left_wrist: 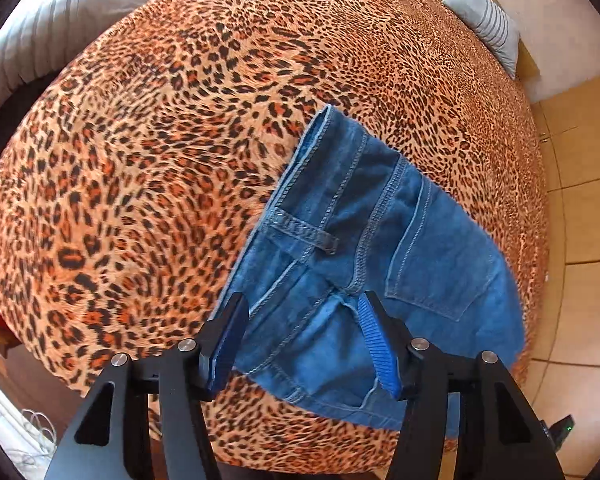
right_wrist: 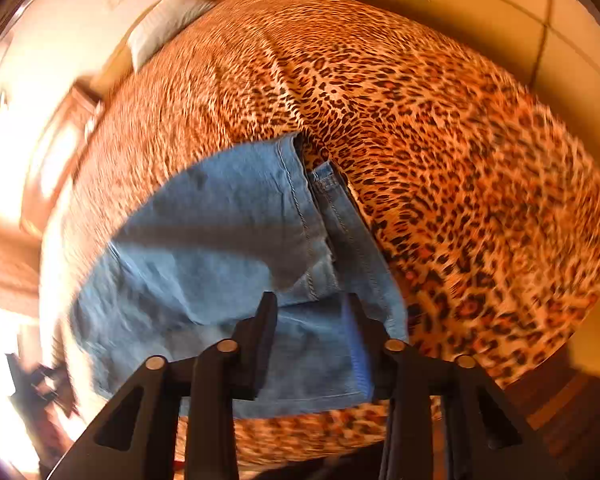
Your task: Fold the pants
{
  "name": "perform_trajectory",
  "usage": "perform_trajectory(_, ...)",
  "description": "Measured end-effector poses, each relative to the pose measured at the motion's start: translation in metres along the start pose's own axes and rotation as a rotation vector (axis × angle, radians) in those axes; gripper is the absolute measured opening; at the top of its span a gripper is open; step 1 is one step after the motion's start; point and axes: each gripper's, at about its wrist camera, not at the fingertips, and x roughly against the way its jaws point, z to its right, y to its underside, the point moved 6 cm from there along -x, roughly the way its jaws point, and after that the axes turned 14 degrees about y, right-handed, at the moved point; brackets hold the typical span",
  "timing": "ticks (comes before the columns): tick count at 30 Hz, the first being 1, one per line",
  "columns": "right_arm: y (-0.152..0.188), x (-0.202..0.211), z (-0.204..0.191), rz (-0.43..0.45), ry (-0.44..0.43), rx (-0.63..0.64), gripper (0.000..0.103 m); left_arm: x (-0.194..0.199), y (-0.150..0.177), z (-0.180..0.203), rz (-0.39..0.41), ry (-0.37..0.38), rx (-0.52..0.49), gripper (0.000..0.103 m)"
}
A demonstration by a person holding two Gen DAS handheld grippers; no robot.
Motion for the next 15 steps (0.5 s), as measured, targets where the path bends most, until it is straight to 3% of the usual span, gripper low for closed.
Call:
perform_trajectory(5,0.006,-0.027,-0.011,-0.137,-0.182,-0.211,0.043,-0.050,-0.005,-0.012,-0.062,0.034,0.072,0.058)
perform_trajectory(8,0.010,-0.047,-0.018,-0.182,-0.171,-0.259,0.046,-0.081,-0.017,-0.025,-0.088,0.019,0.110,0.058)
perform_trajectory(13,0.003,-0.069,-0.024,-0.186,-0.173,-0.351,0.047,-0.113,-0.041,-0.029,-0.089,-0.047,0.102,0.056)
perform_trajectory(14,0.003,-0.074,-0.027,-0.201,-0.179,-0.358,0.047,-0.113,-0.042,-0.025,-0.087,-0.065,0.089,0.054)
perform_trajectory(15,0.003,-0.079,-0.032,-0.212,-0.180,-0.354,0.047,-0.112,-0.044,-0.022,-0.085,-0.096,0.079,0.043)
